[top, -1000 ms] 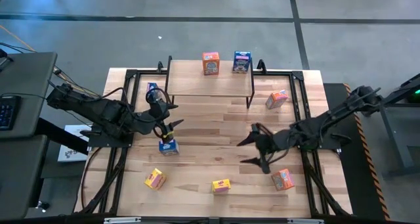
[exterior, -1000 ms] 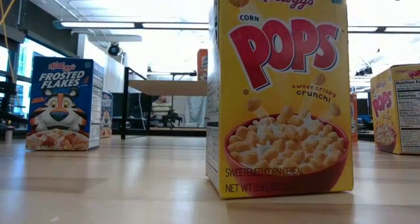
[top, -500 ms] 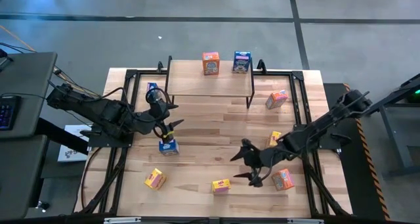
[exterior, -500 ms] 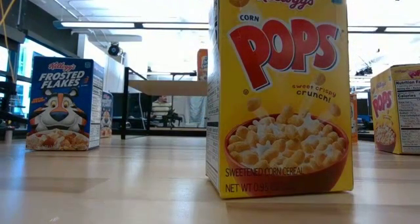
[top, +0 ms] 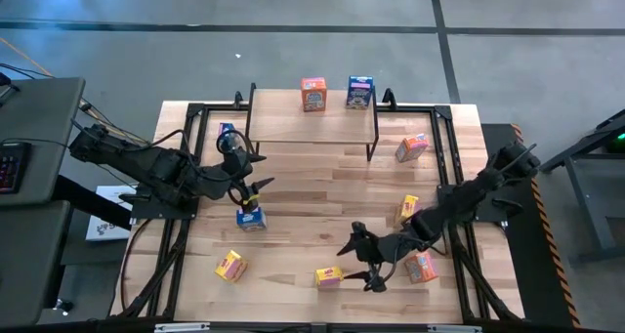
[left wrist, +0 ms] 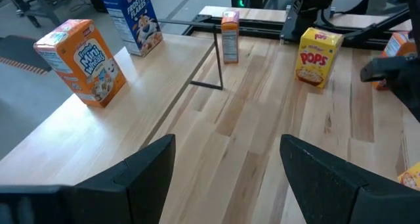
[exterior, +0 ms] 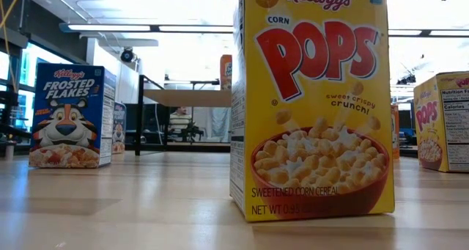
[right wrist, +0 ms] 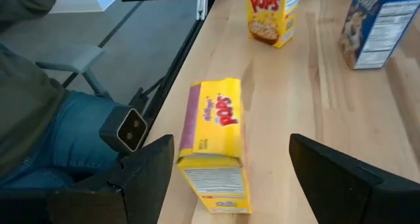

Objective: Stack cereal on shelf
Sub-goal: Put the middle yellow cereal box on the shelf

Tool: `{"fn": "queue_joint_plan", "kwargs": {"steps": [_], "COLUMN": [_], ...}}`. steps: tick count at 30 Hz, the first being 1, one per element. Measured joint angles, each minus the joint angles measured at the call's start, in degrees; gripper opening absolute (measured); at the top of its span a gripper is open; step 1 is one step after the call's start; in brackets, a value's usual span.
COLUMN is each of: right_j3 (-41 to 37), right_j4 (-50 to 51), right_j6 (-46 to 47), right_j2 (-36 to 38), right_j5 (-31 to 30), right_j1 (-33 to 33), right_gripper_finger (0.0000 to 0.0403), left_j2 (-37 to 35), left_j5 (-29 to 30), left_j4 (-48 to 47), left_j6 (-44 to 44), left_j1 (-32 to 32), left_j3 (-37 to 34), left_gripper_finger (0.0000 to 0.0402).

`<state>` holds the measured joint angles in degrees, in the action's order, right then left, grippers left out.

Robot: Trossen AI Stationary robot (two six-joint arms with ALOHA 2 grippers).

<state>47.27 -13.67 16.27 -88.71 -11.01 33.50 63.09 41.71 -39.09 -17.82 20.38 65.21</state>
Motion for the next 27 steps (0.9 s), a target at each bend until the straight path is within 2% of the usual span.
{"fn": "queue_joint_plan", "kwargs": {"steps": [11,18,27], "right_j3": [0.00,0.00,0.00], "right_j4": [-2.67,-3.16,-4.64], "right_j6": [0.42,0.21,-0.67], "right_j2": [-3.21,-4.53,-5.46], "right_j5": [3.63,4.23,3.97], "right_j1": [0.04,0.04,0.04], "right_gripper_finger": [0.0295,0.0295,0.0295], "left_j2": [0.00,0.00,0.00], "left_j5": [-0.18,-6.07,-6.52], "left_j4": [0.00,-0.04,3.26], "left_j6": [0.04,1.03,0.42], "left_j1": [0.00,-2.12,-5.62], "left_j3": [0.00,0.00,0.00], "left_gripper_finger": [0.0266,0.0266,0.0266]}}
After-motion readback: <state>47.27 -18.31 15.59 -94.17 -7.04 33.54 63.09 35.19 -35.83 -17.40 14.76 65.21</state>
